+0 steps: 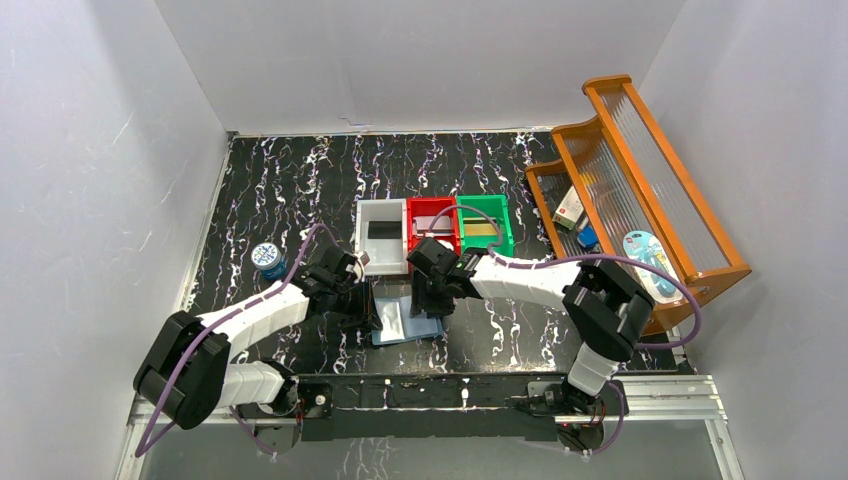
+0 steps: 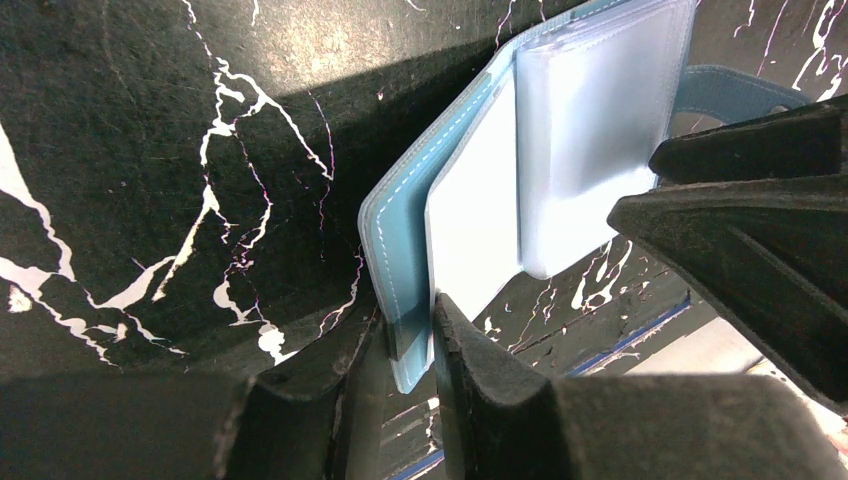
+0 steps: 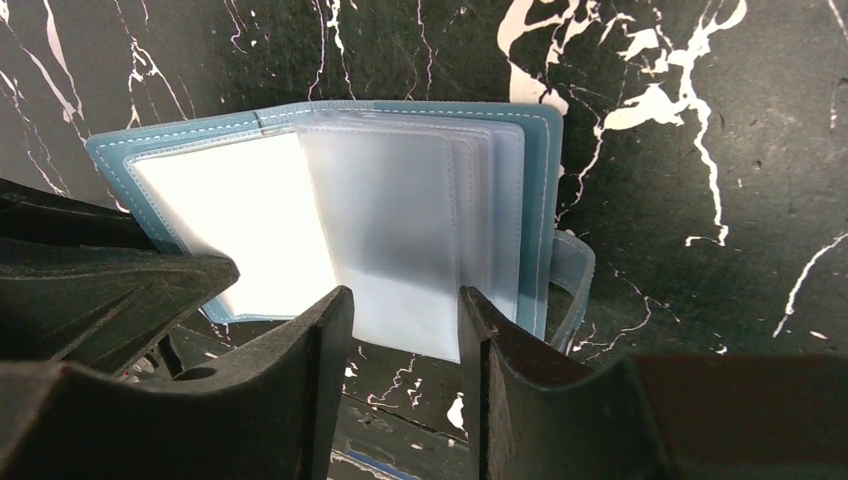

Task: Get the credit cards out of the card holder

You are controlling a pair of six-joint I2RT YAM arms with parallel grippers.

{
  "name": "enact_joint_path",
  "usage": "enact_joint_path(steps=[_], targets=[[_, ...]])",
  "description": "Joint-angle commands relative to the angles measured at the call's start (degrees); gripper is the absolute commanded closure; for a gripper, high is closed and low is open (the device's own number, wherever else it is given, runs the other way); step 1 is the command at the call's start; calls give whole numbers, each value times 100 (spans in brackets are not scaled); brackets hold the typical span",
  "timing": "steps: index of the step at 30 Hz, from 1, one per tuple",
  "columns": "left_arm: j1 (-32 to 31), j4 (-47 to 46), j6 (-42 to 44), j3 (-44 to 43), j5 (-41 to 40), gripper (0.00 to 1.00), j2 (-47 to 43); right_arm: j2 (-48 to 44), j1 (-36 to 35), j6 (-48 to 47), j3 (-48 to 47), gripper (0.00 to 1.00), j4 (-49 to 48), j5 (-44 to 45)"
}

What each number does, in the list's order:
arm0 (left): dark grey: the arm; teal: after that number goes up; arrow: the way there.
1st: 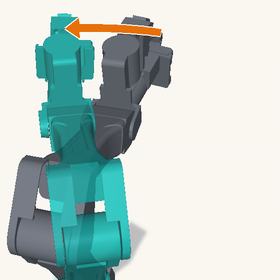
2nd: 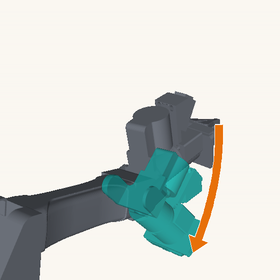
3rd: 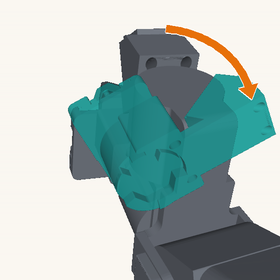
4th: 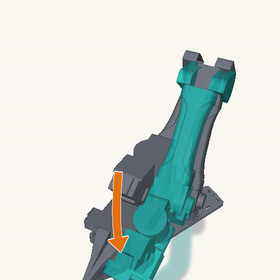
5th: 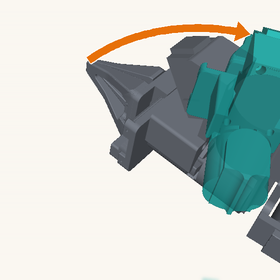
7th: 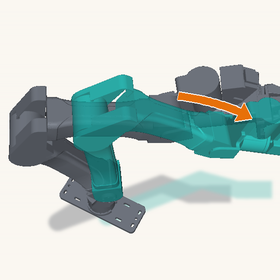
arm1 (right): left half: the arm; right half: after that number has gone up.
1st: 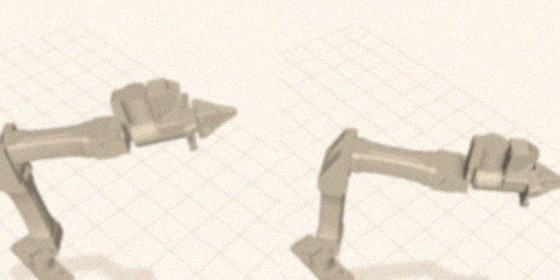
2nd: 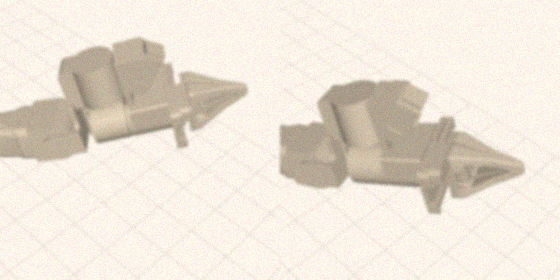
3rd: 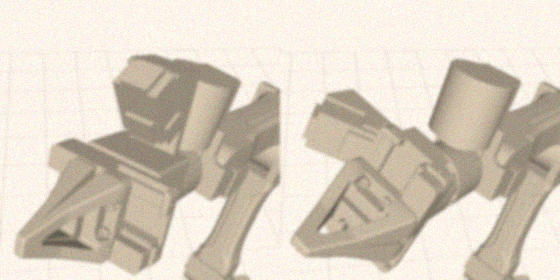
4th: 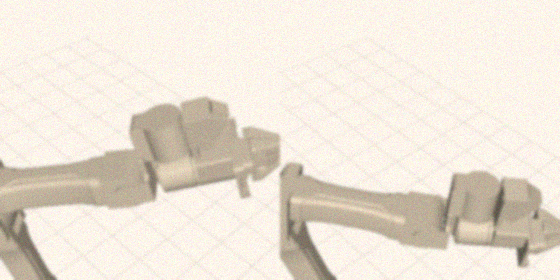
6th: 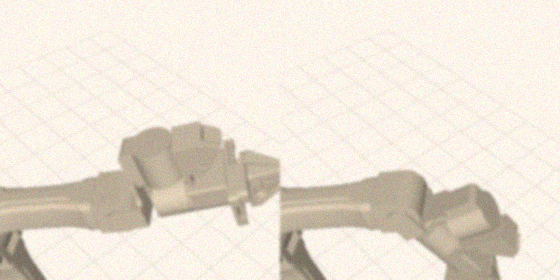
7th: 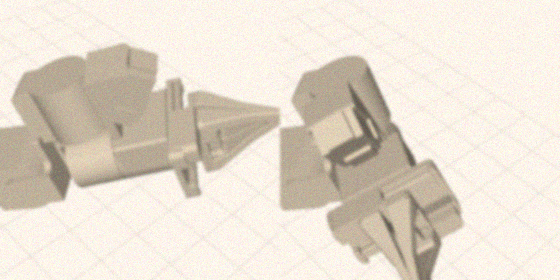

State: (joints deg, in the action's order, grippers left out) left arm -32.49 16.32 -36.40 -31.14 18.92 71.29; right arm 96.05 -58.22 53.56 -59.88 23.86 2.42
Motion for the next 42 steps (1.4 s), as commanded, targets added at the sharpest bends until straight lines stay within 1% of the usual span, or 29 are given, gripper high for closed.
enact_joint_path(steps=[1,3,6,14,16,21,26,31,37,39,40,42], targets=[[-28,79,62,-85,130,79,-21,112,-30,-21,-115,50,-222,-154],[-23,82,79,-101,138,79,-2,154,-32,-9,-131,49,-184,-161],[-29,75,68,-95,139,79,1,140,-31,-12,-138,44,-135,-89],[-29,73,62,-86,147,79,-9,211,-30,-4,-103,42,-285,-313],[-26,73,50,-79,146,79,-7,173,-30,-4,-32,42,-572,-539],[-28,65,57,-77,147,79,8,121,-30,23,90,43,-1690,-1294],[-21,69,63,-45,119,79,-13,200,-31,-12,-74,43,-2018,-1582],[-29,56,-35,72,19,79,-117,92,-31,-7,-28,43,-2319,-1748],[-26,38,-83,135,-45,79,-193,123,-32,125,46,43,-2982,-2496],[-25,46,-85,143,-74,80,-215,24,-23,159,112,43,-2963,-2427],[-22,47,-94,149,-91,80,-239,-58,-9,151,141,42,-2808,-2260],[-23,39,-112,172,-120,80,-270,-223,16,18,83,42,-2199,-1701]])
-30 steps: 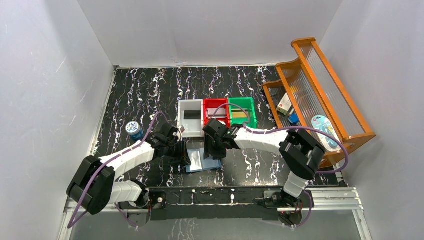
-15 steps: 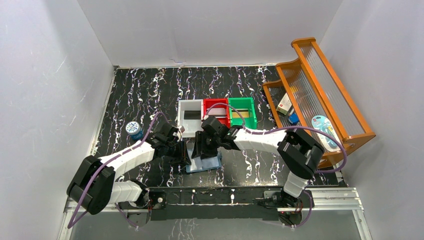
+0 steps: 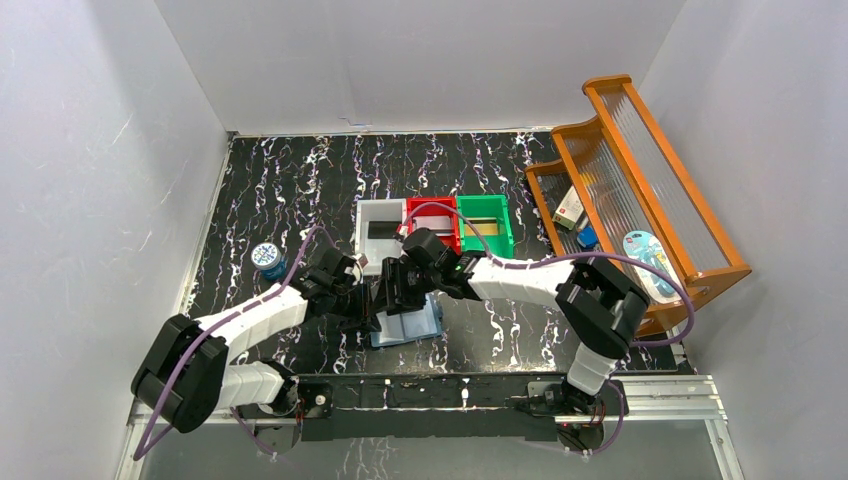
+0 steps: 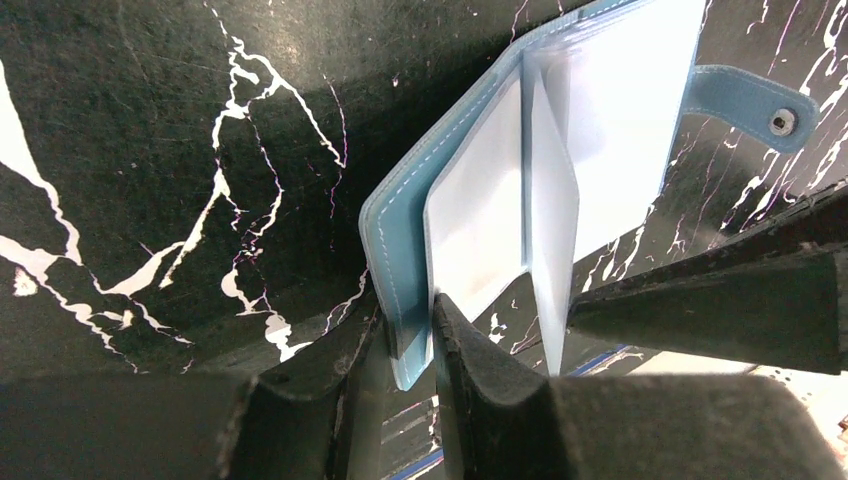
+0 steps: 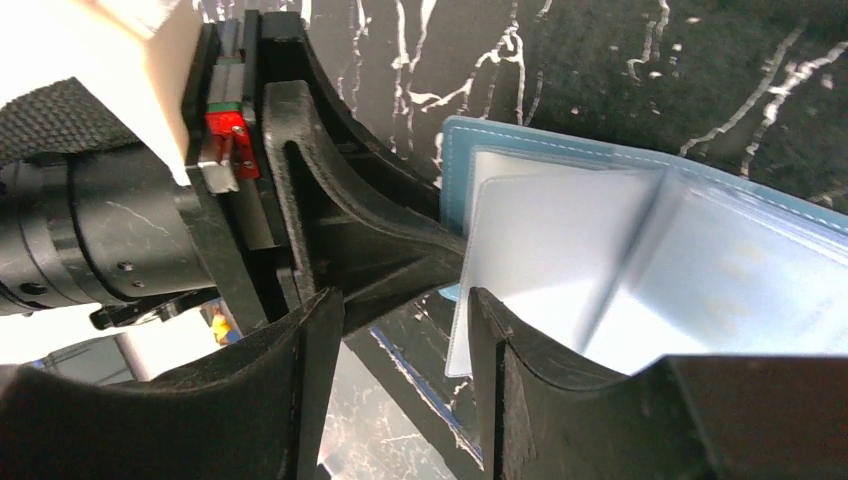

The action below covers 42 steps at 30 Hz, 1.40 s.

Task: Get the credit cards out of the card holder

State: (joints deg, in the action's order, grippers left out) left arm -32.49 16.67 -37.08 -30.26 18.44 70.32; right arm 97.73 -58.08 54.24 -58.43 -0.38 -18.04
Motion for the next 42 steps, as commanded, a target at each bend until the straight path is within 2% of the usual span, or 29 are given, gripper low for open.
enact_joint_path(steps=[1,5,8,21,31,35,42], targets=[[-21,3,-47,82,-69,80,-174,-478,9,-109,-122,42,648,739],[-21,-9,-42,69,-59,80,-146,-775,14,-163,-202,42,2143,2192],[-26,-38,-23,44,-30,80,-93,-873,22,-103,-94,39,2515,2544],[-24,-24,-27,30,34,80,-106,-298,26,-139,-18,38,2135,1863],[-21,-32,-20,-13,72,80,-43,-101,26,-212,-117,42,1976,1600],[-24,-32,-13,-17,72,80,-29,-173,29,-215,-157,48,1878,1504],[-29,-32,-8,-7,64,80,-27,-340,-21,-198,-332,51,2278,1836]])
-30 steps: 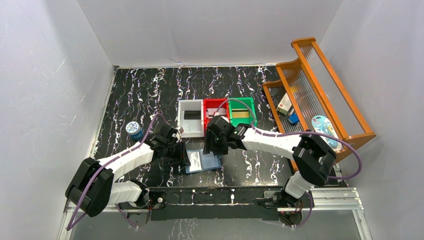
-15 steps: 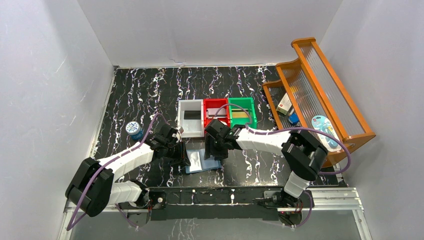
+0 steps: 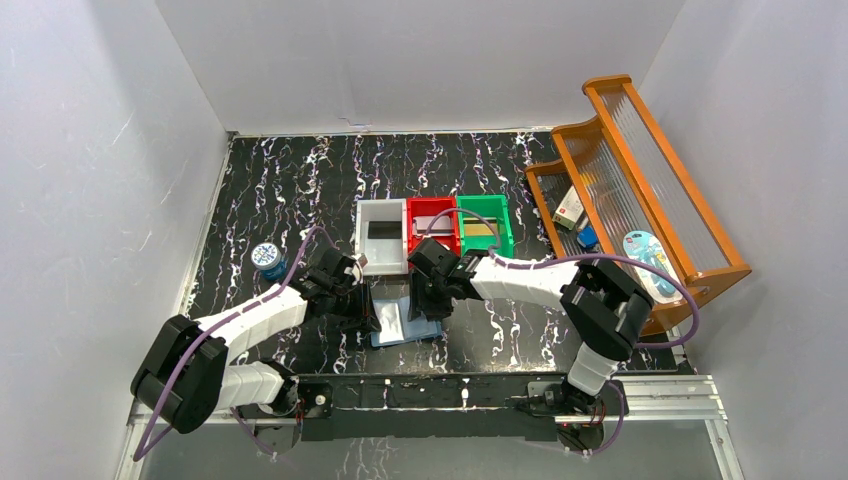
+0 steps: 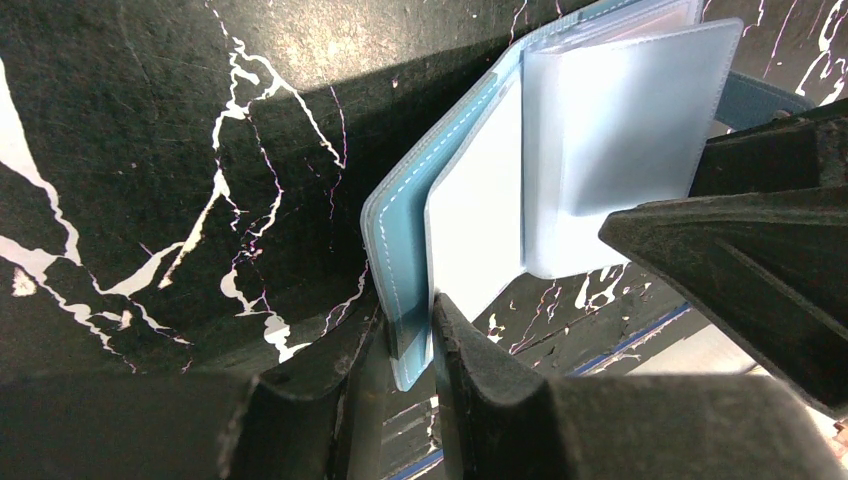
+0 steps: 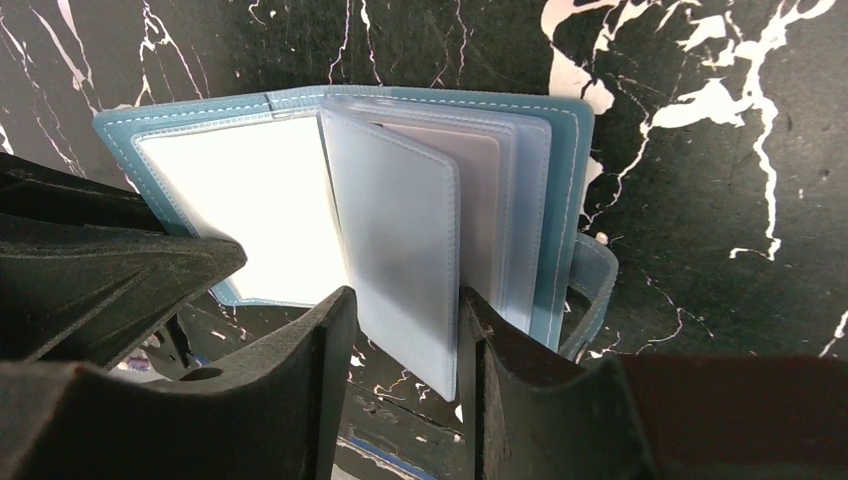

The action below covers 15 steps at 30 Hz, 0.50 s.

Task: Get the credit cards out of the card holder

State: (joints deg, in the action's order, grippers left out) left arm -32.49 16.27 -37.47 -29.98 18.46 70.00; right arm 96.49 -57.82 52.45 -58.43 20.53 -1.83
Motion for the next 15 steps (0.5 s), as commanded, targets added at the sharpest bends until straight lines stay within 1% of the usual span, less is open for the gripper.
enact_joint_path(steps=[1,7,13,15], targets=[[-29,8,44,-35,61,80,17,-230,-60,-42,-355,51,213,233],[-26,8,39,-35,53,80,31,-392,-138,-160,-541,48,49,53],[-28,29,16,-34,3,80,-67,-475,-141,-130,-459,47,-606,-401],[-23,49,19,-30,-32,80,-95,-429,-140,-83,-368,47,-942,-740]])
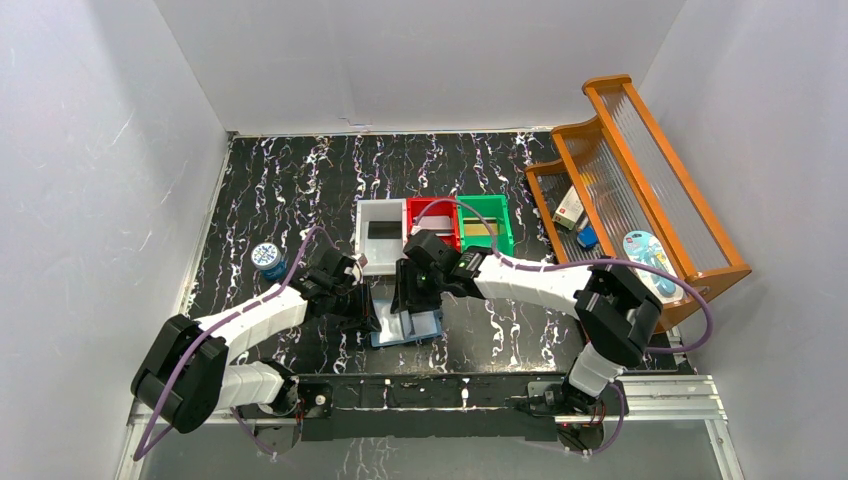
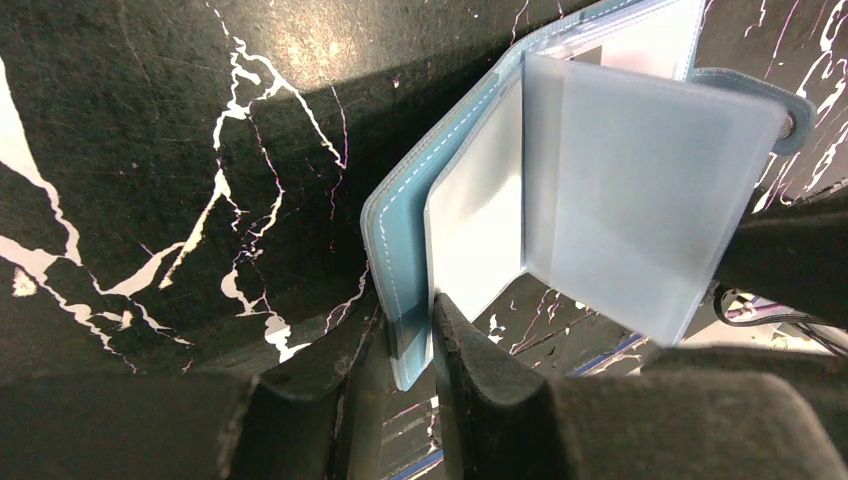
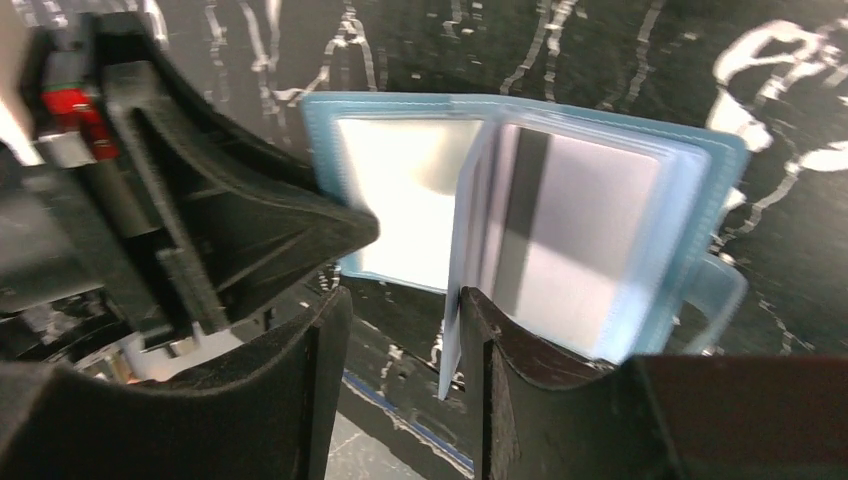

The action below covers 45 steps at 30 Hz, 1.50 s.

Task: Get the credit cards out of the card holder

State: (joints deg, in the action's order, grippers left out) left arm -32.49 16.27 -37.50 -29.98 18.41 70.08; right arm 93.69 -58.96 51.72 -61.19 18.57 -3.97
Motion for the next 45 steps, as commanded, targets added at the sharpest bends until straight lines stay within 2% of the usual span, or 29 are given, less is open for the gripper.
enact_joint_path(steps=[1,10,18,21,25,29,35,45], targets=[[-23,59,6,-26,-43,79,-135,-125,-27,19,-28,46,-989,-685],[-22,301,-97,23,-393,73,-540,410,101,666,365,44,-2363,-1689],[-23,516,-259,105,-737,69,-947,483,227,827,587,44,-2651,-1876],[-23,521,-216,70,-666,69,-906,271,227,635,488,43,-2029,-1257],[-24,444,-159,27,-543,69,-807,25,236,184,58,37,-232,125],[-30,287,-127,28,-375,71,-699,8,236,134,-25,32,550,509],[-24,276,-87,26,-287,78,-588,-65,238,209,132,32,458,516],[-22,265,-76,18,-225,80,-529,146,231,283,247,34,60,135]])
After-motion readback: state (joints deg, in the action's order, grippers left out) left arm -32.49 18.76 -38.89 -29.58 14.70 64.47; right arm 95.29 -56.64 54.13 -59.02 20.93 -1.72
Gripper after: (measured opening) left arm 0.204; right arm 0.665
